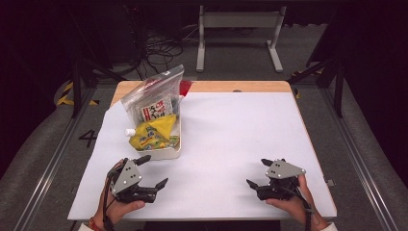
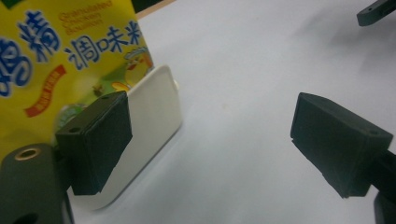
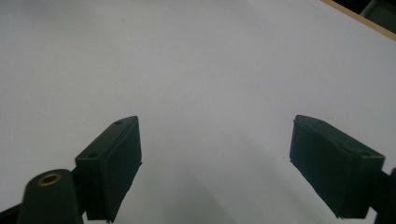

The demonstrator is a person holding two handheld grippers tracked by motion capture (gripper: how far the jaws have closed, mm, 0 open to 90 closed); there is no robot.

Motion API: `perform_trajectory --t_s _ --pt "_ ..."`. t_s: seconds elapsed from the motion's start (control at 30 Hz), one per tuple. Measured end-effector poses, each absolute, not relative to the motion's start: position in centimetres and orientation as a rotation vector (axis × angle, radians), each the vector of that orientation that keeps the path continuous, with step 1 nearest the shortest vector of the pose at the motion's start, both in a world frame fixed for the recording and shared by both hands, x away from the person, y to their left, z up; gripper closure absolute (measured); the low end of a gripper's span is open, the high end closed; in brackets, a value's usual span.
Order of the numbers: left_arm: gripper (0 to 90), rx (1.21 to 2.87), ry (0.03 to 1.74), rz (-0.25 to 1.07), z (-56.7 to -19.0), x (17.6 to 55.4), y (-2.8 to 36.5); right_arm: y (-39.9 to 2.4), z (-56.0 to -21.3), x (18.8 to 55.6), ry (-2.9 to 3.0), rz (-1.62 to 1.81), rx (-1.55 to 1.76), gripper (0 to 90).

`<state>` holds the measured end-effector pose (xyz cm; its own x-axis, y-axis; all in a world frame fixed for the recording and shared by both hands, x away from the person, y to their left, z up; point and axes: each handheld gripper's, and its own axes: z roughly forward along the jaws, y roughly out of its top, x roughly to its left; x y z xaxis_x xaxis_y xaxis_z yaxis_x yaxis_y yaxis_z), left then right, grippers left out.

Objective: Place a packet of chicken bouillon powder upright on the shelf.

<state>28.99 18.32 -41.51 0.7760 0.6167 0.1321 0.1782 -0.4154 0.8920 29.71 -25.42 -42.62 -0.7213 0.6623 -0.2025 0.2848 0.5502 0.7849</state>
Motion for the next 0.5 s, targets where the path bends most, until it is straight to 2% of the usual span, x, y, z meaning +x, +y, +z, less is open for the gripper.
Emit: perform_trajectory --t_s 0.5 --pt "12.1 2.058 0.564 0.469 -43.1 29.7 16.4 -26.3 -42.6 29.3 2.291 1.035 0.775 15.6"
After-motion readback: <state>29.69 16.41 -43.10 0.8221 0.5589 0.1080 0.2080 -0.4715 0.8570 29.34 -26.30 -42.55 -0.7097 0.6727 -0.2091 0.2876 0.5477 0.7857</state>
